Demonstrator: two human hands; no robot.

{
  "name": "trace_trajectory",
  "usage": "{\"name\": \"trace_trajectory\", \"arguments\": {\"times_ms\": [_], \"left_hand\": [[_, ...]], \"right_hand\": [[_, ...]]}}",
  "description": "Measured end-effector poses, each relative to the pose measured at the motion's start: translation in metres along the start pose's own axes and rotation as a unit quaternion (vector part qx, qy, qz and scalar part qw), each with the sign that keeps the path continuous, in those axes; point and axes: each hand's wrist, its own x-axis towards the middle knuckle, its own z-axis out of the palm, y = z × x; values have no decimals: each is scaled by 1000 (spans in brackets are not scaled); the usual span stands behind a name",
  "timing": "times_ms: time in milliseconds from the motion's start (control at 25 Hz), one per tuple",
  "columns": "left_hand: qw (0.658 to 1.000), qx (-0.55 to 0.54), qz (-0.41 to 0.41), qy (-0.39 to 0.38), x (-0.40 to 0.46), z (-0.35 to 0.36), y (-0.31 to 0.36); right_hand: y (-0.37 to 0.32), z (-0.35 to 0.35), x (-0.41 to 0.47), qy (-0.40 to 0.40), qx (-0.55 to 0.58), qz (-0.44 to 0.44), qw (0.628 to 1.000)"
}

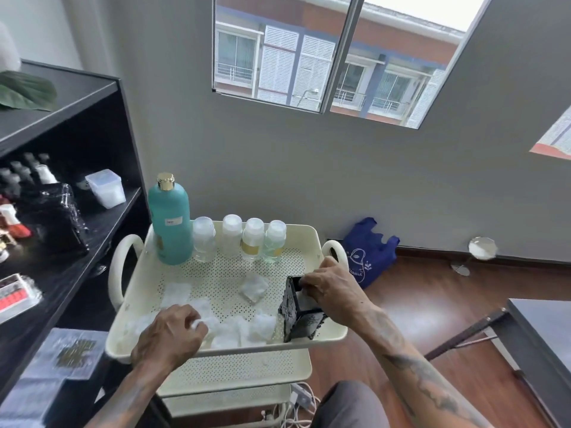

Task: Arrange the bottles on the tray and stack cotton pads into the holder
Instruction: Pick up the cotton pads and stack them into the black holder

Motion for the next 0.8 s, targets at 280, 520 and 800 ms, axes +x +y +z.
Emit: {"name": "trace_trajectory", "arguments": {"times_ms": [280,520,800], "left_hand": [[1000,-2,-1,11,-1,2,1],[1000,-1,1,4,-1,1,-2],[1000,-3,2,2,-1,2,-2]], "right_hand": [[-17,-14,-36,99,-44,11,994],[-40,-14,-8,-215,-96,157,959],[-30,-3,15,-402,-60,201,891]]}}
